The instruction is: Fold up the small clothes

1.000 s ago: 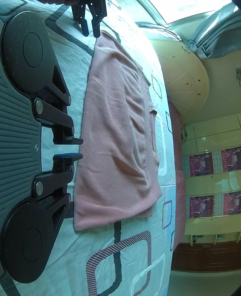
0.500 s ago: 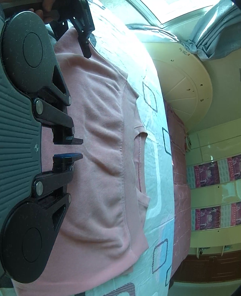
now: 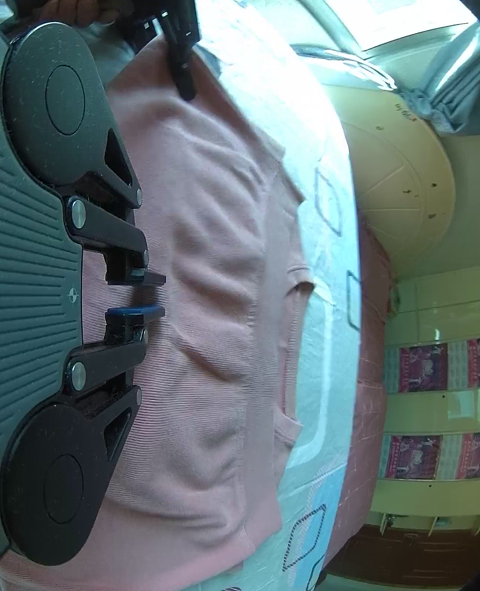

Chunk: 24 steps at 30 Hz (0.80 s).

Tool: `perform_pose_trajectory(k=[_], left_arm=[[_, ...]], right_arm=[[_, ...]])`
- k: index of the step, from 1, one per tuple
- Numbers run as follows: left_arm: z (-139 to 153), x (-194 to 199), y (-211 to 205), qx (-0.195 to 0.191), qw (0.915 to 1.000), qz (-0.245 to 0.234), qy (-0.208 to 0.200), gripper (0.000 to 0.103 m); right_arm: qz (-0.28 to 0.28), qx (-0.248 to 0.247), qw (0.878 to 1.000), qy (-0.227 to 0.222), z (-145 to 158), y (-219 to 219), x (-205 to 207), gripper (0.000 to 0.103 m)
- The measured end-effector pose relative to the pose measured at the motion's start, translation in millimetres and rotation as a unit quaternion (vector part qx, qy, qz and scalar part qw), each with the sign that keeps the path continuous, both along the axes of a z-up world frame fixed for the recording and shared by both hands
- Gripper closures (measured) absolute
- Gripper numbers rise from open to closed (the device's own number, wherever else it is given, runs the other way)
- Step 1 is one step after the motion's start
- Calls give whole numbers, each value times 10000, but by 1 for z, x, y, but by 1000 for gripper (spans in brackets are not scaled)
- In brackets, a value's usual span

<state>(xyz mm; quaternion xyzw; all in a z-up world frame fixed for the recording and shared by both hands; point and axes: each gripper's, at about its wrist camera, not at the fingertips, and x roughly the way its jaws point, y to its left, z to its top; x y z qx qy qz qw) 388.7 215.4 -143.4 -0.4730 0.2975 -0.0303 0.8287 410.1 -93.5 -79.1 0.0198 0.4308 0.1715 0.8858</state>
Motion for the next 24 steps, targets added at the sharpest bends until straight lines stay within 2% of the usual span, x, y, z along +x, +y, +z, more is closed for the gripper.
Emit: perform_pose_trajectory(k=[8,11,14,15,16,17,18,24], left_arm=[[8,3,-18,332,9990,271,80,85],[14,2,-26,681,9970,317,196,92],[20,0,-33,908,9951,329,231,94],[22,0,-35,975,9944,336,239,94],[23,-1,-35,1029,9938,357,245,95],[25,-2,-37,1049,9935,377,252,95],[27,-4,-38,1064,9932,392,246,95],[40,-11,-42,1222,9913,431,234,96]], right_arm=[[91,179,9997,-147,-4,-6,-3,94],[142,206,9996,-147,1,-7,-2,93],[172,430,9975,-524,18,-12,-8,93],[185,423,9980,-423,15,-12,-4,93],[154,387,9991,-124,5,-13,4,93],[133,519,9986,-17,-4,-17,7,94],[106,627,9980,-33,-6,-21,8,98],[116,805,9967,38,-5,-28,9,99]])
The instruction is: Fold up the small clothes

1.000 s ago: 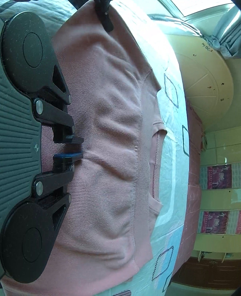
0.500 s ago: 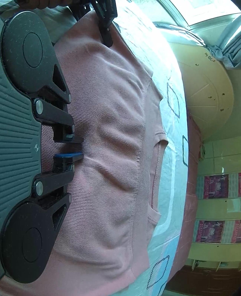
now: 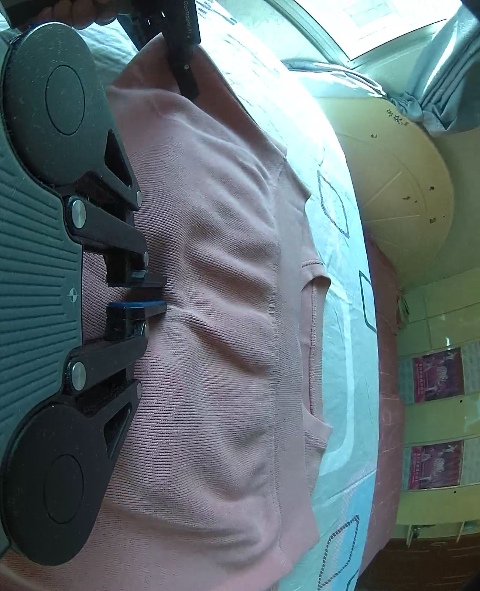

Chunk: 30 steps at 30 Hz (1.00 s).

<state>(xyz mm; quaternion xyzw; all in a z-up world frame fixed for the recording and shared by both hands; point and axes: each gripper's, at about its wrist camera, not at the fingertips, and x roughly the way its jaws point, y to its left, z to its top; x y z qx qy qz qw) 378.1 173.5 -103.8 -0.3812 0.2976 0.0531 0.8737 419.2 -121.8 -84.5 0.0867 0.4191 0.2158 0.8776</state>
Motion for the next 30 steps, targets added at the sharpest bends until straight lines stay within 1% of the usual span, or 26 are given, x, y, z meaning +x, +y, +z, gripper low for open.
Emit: perform_pose_trajectory(k=[2,4,5,6,8,10,12,14,15,18,19,20,21,22,23,24,25,26,27,29,30], left_arm=[[12,-1,-6,113,9999,-34,-118,96],[29,1,-19,303,9990,-173,-261,96],[38,2,-27,387,9983,-258,-340,96],[46,4,-35,467,9975,-347,-401,96],[67,9,-62,731,9934,-668,-574,96],[84,18,-97,1006,9877,-1015,-635,96],[96,26,-137,1202,9804,-1387,-722,96],[104,35,-183,1442,9705,-1786,-733,96],[105,38,-206,1489,9665,-1959,-733,96],[96,48,-280,1798,9483,-2550,-579,95],[85,53,-304,1769,9418,-2824,-438,87],[73,57,-326,1721,9333,-3145,-227,75],[57,63,-351,1743,9173,-3576,202,52],[49,64,-364,1798,9090,-3728,498,57],[49,58,-366,1766,9102,-3726,383,56],[54,51,-361,1683,9131,-3711,151,55],[61,45,-348,1606,9194,-3589,-74,54],[66,43,-334,1626,9263,-3397,-123,55],[71,44,-320,1686,9329,-3178,-177,57],[81,51,-290,1925,9444,-2655,-253,57],[81,57,-274,2004,9483,-2453,-188,59]], right_arm=[[42,6,10000,-11,0,-1,-1,99],[133,44,9999,18,0,-4,1,99],[171,82,9998,57,2,-6,2,99],[114,230,9996,84,7,-14,1,99],[-194,623,9977,-185,20,-40,-7,99],[-578,959,9933,-287,29,-76,-15,99],[-935,1167,9880,-375,35,-111,-22,99],[-1303,1332,9816,-418,41,-155,-30,98],[-1434,1396,9788,-434,43,-173,-32,98],[-1774,1604,9702,-391,47,-226,-40,98],[-1832,1715,9675,-325,46,-241,-42,98],[-1888,1813,9648,-234,45,-257,-44,98],[-1933,1835,9637,-143,44,-268,-44,89],[-2012,1826,9624,-72,43,-279,-46,72],[-2056,1844,9610,-141,45,-289,-49,34],[-1977,1920,9609,-254,47,-296,-53,30],[-1871,1992,9616,-267,48,-301,-55,30],[-1772,2075,9617,-244,49,-306,-56,33],[-1670,2145,9621,-218,49,-306,-55,45],[-1444,2299,9624,-116,44,-298,-49,54],[-1333,2350,9628,-56,42,-291,-44,55]])
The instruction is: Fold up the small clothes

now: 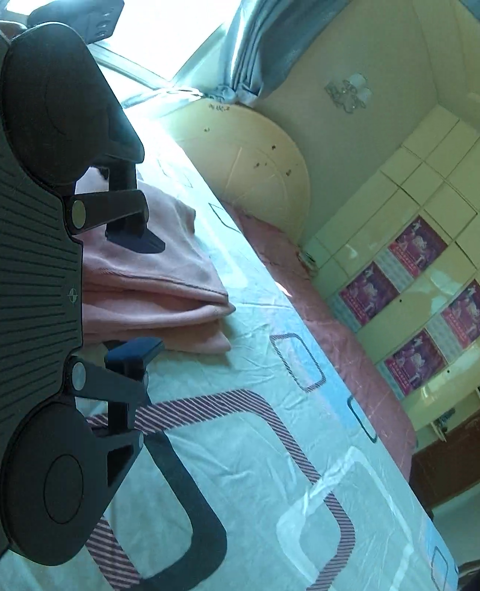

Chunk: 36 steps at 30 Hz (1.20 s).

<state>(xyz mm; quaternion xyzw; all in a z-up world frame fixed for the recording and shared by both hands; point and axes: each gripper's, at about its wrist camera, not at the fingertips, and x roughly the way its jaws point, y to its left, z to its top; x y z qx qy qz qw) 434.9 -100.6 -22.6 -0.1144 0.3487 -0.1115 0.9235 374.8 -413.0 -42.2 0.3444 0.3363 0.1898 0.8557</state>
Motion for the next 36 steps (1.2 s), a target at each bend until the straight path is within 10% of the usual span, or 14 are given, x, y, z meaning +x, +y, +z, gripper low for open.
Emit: perform_pose_trajectory(k=[7,20,24,27,36], left_arm=[[-30,37,49,234,9969,409,633,75],[-56,35,69,175,9973,133,706,75],[-55,40,75,130,9974,-36,712,76],[-38,31,77,103,9997,-144,173,80],[-32,35,10,527,9839,-1707,114,78]], right_arm=[[719,-197,9963,416,-30,53,39,55],[1150,-911,9864,736,-41,99,62,56],[1169,-1345,9815,703,-34,114,65,92],[1209,-1798,9753,438,-19,127,62,94],[952,-2390,9663,-120,18,89,18,95]])
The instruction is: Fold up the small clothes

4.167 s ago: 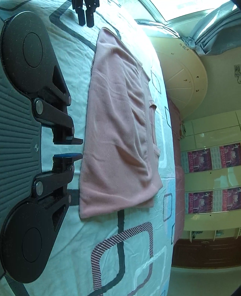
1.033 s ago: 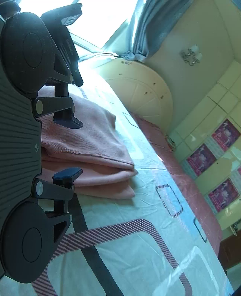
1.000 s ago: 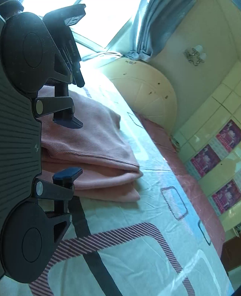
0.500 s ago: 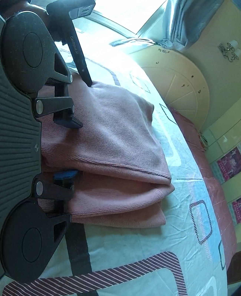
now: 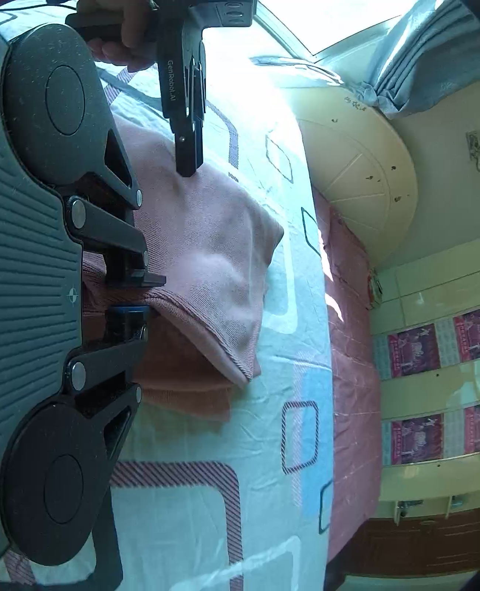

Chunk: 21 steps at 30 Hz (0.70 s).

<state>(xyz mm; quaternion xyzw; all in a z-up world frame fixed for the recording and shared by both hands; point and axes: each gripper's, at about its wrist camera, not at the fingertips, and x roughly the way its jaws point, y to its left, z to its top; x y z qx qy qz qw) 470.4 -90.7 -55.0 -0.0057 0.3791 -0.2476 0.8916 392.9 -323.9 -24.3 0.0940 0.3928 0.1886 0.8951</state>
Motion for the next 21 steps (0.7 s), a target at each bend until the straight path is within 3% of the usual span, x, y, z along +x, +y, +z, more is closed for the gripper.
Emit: perform_pose_trajectory(k=[1,4,7,10,13,16,18,21], left_arm=[[-5,-1,-9,145,9999,-53,27,78],[-18,3,-14,104,9997,93,185,79],[-4,7,-3,-98,9997,-22,227,79],[9,19,6,-46,10000,19,-86,77],[12,48,7,-128,9998,108,-82,76],[-2,77,0,44,9999,134,2,76],[-21,96,-1,282,9986,316,307,71],[-23,106,8,-71,9970,573,514,71]], right_arm=[[-41,-33,9999,111,-9,-6,-3,95],[-157,169,9975,668,-48,-14,4,95],[-353,579,9961,560,-46,-21,2,94],[-474,522,9972,253,-35,-28,8,91],[-765,646,9947,216,-34,-35,31,91],[-838,576,9946,218,-39,-33,58,91],[-793,66,9957,476,-50,-25,76,91],[-716,-170,9959,530,-55,-26,87,91]])
